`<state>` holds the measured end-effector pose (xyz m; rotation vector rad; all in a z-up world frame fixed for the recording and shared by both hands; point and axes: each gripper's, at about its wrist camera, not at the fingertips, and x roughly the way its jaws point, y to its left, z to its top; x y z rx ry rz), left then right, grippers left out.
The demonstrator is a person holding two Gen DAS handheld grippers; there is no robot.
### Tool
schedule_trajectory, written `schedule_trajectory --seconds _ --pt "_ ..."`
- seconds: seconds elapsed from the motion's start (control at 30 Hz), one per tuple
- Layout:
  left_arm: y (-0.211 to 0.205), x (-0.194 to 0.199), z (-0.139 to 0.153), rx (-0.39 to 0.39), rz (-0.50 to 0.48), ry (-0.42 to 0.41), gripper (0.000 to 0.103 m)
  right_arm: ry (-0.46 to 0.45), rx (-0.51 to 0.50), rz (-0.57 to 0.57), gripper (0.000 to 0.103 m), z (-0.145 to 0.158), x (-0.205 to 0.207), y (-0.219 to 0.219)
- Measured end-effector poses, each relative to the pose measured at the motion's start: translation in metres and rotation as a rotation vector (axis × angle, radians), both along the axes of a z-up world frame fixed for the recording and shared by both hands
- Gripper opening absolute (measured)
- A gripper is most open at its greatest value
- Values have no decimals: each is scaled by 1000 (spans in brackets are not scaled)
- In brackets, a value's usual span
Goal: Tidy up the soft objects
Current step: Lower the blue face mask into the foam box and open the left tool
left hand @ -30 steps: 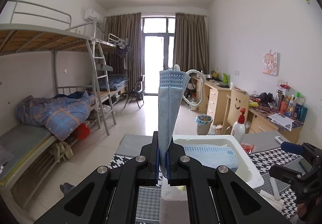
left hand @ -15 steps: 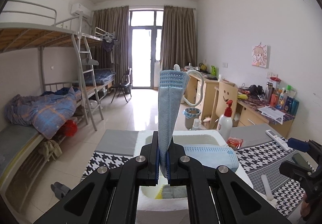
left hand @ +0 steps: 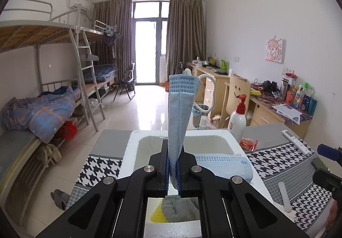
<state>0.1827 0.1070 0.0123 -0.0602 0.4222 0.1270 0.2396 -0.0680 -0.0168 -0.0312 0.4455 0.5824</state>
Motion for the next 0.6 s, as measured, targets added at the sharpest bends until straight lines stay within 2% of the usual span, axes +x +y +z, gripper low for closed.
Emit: schedule_trajectory --seconds 0.2,0.3,0.37,0.5,0.57,0.6 --pt "3 6 -4 9 13 27 6 3 -8 -17 102 0 -1 -5" --pt "4 9 -6 15 24 42 15 6 -9 -20 102 0 -1 -7" --pt "2 9 -7 19 19 50 37 5 -13 -20 102 0 -2 -6" --pt "-3 7 -9 34 15 52 46 7 -13 -16 102 0 -1 -5" --pt "-5 5 -9 38 10 47 76 8 -16 -15 102 -1 -2 -5" --pt "-5 4 -8 42 18 39 83 9 -18 -16 102 -1 -2 -4"
